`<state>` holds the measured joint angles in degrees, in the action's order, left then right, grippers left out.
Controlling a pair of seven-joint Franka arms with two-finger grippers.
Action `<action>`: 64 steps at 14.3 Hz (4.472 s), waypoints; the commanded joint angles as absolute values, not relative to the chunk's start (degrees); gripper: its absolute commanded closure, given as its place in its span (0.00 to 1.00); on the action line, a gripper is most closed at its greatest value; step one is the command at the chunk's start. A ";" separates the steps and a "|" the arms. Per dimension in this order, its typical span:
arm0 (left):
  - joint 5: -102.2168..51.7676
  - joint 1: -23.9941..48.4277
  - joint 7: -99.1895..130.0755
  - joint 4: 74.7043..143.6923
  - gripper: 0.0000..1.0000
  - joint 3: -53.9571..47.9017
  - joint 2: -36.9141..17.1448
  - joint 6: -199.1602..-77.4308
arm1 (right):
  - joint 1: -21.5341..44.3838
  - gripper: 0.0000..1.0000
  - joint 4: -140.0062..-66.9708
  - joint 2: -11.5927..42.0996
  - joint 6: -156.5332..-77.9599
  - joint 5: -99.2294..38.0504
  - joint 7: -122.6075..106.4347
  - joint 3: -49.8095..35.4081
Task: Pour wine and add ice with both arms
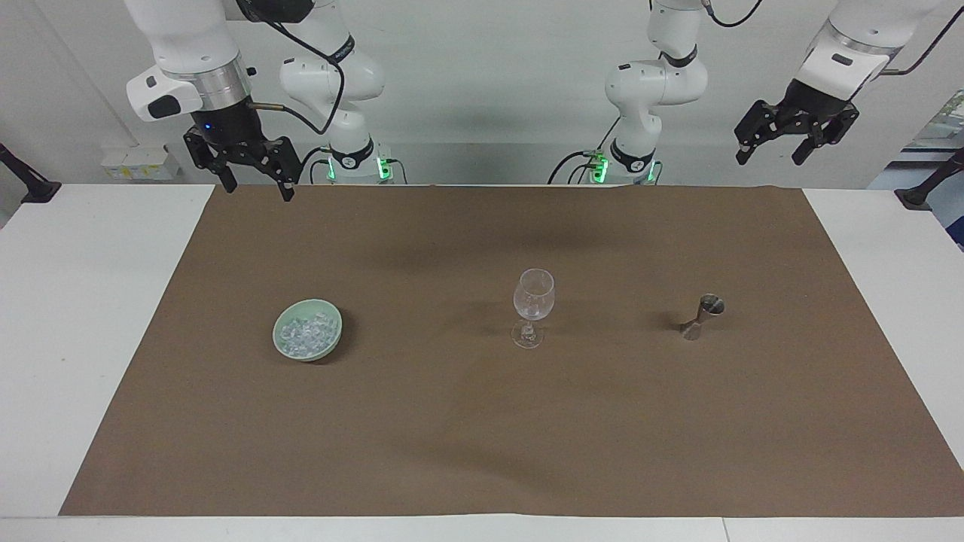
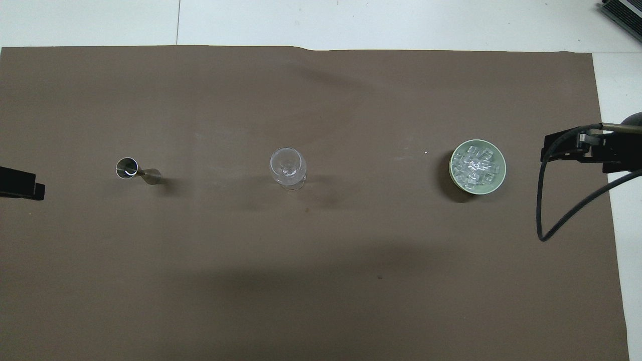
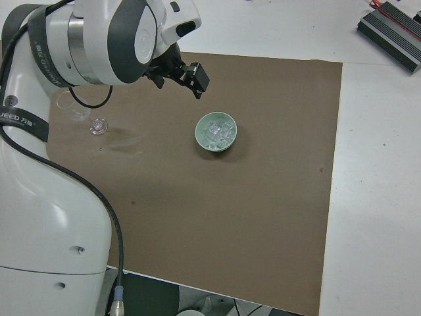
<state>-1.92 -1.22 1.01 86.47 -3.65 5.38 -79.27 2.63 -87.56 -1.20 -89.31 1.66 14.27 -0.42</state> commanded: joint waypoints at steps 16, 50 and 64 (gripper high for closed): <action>-2.55 -0.97 0.88 85.17 0.00 -4.22 7.82 -78.49 | 2.20 0.00 -88.24 -1.85 -88.68 0.53 14.33 -0.44; -14.67 -10.80 37.60 85.87 0.00 -2.55 -16.42 -77.43 | 2.11 0.00 -88.33 -1.93 -88.59 0.53 13.89 0.53; -37.43 -15.38 56.69 85.96 0.00 4.92 -26.01 -80.24 | 2.11 0.00 -88.33 -1.85 -88.68 0.53 14.06 0.53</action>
